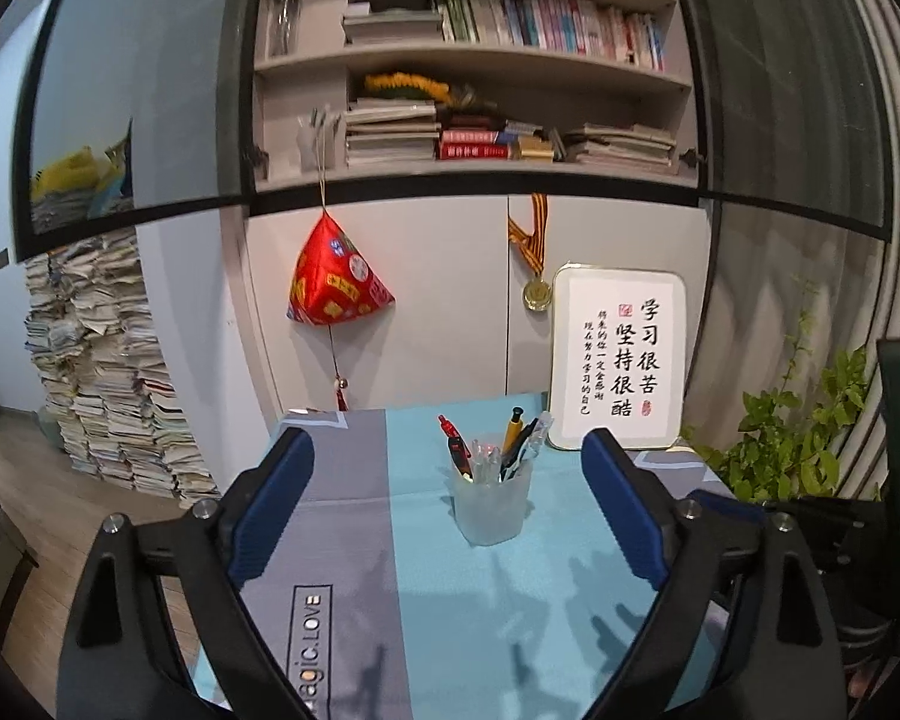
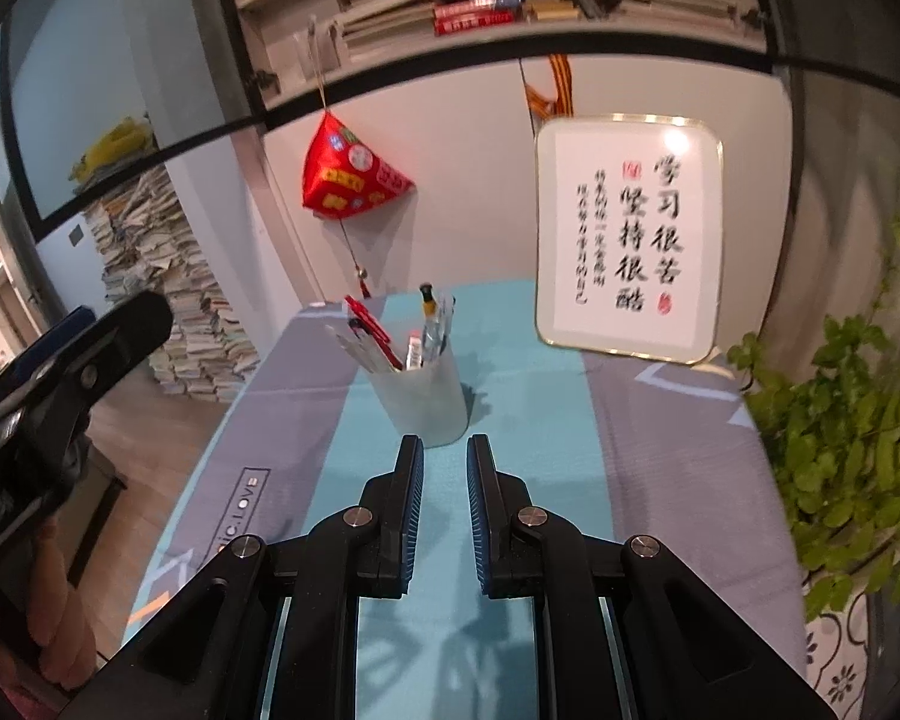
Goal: Organize stationery
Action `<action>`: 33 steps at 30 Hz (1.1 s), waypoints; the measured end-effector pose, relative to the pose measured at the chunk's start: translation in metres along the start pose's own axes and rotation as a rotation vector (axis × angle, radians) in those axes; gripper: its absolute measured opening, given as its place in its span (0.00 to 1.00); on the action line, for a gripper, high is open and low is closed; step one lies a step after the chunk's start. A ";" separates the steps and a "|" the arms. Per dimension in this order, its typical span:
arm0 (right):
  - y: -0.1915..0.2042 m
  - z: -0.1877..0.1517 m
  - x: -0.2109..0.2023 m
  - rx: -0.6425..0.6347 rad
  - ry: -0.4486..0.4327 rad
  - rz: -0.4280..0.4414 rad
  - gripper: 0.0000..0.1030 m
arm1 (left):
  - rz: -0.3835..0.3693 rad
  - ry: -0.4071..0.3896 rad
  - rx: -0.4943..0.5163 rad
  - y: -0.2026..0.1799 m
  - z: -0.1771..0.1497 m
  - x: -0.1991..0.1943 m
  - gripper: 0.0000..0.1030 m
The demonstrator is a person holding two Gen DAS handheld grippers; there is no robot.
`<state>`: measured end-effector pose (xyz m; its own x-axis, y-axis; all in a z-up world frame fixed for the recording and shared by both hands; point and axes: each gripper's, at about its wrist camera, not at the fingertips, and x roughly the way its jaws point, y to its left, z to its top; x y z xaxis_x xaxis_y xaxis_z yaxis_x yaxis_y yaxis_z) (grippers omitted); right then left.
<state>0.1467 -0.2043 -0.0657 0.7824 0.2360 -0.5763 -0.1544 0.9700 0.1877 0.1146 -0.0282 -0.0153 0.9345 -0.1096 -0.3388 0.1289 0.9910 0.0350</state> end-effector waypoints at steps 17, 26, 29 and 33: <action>0.056 -0.024 -0.164 -0.043 -0.317 -0.059 0.66 | 0.032 -0.153 -0.031 0.007 -0.012 -0.132 0.99; 0.080 -0.037 -0.222 -0.078 -0.452 -0.068 0.75 | 0.030 -0.218 -0.064 0.012 -0.016 -0.175 0.99; 0.083 -0.040 -0.227 -0.081 -0.466 -0.064 0.76 | 0.037 -0.231 -0.058 0.012 -0.017 -0.182 0.99; 0.087 -0.043 -0.229 -0.086 -0.474 -0.057 0.76 | 0.041 -0.240 -0.061 0.014 -0.019 -0.185 0.99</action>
<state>-0.0720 -0.1720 0.0487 0.9766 0.1493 -0.1545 -0.1368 0.9866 0.0887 -0.0623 0.0078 0.0301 0.9914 -0.0771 -0.1053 0.0759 0.9970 -0.0155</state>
